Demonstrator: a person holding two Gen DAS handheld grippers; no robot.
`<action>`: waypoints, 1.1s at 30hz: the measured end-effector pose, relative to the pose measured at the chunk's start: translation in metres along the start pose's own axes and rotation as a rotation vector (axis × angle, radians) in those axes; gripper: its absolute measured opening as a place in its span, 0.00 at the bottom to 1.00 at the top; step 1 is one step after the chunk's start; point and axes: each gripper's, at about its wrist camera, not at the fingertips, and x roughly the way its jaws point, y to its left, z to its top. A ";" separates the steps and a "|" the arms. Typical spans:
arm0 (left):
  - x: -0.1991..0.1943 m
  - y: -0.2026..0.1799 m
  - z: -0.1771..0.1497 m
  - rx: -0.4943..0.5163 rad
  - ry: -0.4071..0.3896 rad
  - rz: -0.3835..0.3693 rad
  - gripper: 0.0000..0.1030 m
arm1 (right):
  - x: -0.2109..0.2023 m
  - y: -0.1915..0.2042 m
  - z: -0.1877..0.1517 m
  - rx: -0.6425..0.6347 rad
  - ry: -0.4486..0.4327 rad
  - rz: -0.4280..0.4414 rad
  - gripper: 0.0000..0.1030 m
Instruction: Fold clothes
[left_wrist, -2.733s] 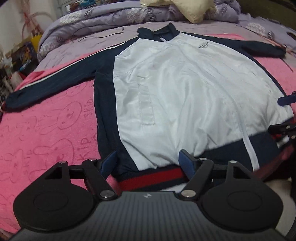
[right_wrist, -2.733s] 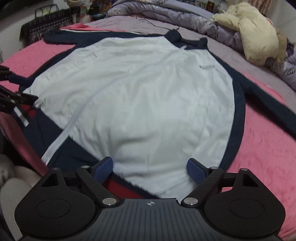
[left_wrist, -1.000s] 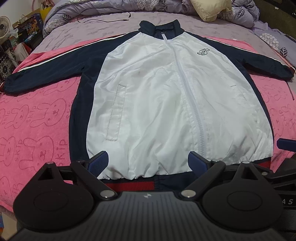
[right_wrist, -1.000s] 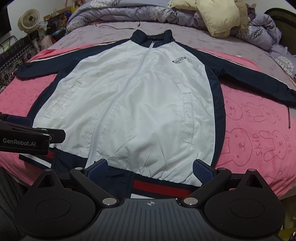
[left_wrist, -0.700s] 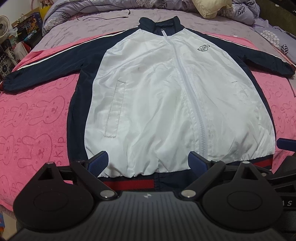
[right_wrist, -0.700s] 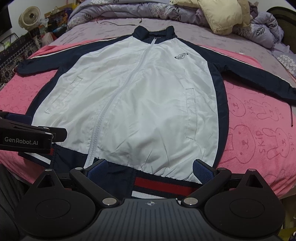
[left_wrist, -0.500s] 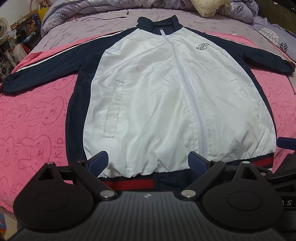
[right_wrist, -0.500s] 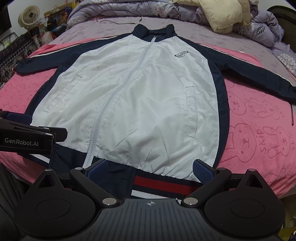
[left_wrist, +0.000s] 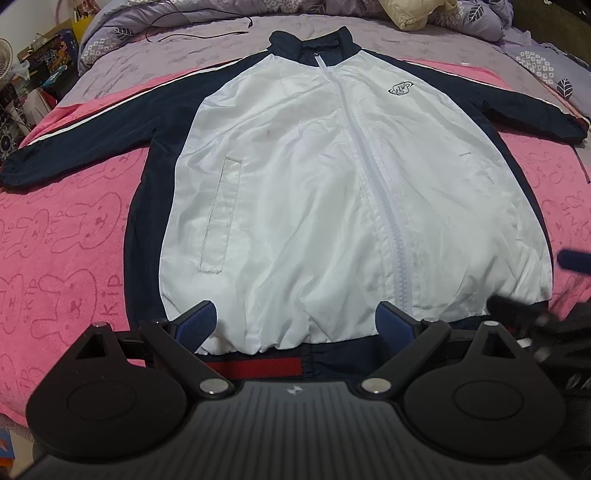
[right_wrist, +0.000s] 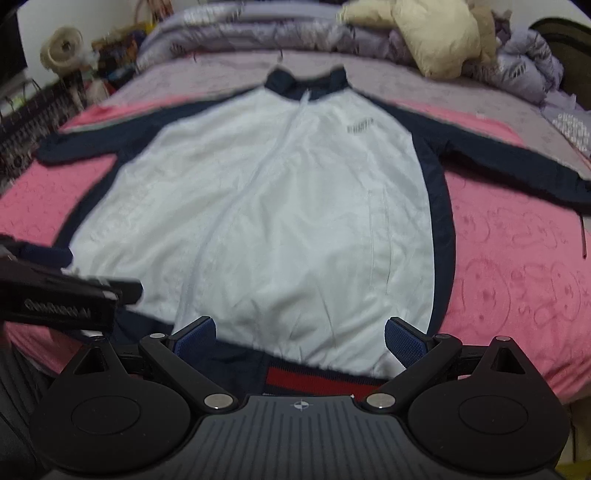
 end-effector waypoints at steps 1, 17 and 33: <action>0.000 0.000 0.001 -0.002 -0.006 -0.004 0.92 | -0.005 -0.008 0.004 0.016 -0.063 -0.001 0.97; 0.031 -0.006 0.022 -0.064 -0.011 0.029 0.92 | 0.033 -0.332 0.050 0.761 -0.488 -0.319 0.78; 0.070 -0.010 0.036 -0.110 0.040 0.036 1.00 | 0.162 -0.474 0.123 0.918 -0.260 -0.414 0.07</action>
